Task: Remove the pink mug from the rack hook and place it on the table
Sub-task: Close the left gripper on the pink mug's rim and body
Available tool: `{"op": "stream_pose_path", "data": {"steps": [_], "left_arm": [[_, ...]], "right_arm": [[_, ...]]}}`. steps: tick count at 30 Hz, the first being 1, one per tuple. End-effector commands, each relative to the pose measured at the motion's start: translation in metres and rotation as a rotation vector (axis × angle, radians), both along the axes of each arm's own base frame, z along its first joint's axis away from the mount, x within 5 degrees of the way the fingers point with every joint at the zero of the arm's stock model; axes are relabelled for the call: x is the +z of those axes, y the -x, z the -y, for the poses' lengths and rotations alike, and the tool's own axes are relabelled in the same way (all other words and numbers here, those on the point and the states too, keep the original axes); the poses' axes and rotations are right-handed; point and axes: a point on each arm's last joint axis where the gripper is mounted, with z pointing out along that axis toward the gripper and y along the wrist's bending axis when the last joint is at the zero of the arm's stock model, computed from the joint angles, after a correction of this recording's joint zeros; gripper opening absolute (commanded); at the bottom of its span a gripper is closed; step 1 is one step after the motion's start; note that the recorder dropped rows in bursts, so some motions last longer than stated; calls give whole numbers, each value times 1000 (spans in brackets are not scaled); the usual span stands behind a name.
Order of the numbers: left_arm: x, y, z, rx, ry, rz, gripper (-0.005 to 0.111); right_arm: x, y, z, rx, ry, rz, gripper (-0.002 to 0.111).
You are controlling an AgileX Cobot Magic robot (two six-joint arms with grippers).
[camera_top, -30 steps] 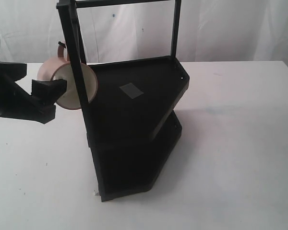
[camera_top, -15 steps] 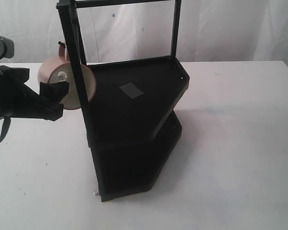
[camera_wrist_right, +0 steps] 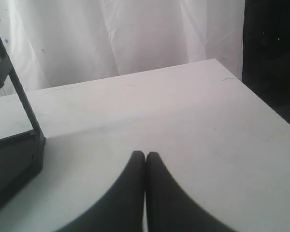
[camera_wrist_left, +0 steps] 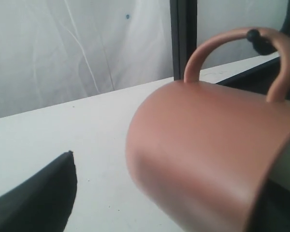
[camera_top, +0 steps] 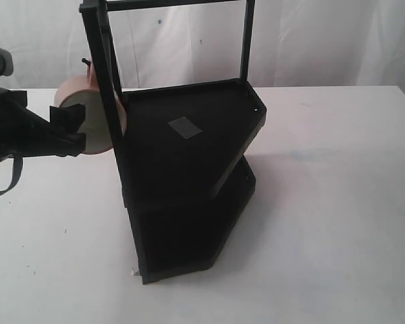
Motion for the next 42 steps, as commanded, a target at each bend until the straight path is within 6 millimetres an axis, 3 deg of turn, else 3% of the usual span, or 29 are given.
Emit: {"op": "stream_pose_path", "data": {"steps": [1, 13, 20, 42], "left_arm": [[-1, -4, 0, 26, -5, 10, 80], [3, -9, -1, 51, -52, 104, 80], [-9, -19, 3, 54, -79, 100, 80], [-3, -20, 2, 71, -75, 157, 80]], "right_arm": [[0, 0, 0, -7, 2, 12, 0], [0, 0, 0, -7, 2, 12, 0], [0, 0, 0, -7, 2, 14, 0], [0, 0, 0, -10, -17, 12, 0]]}}
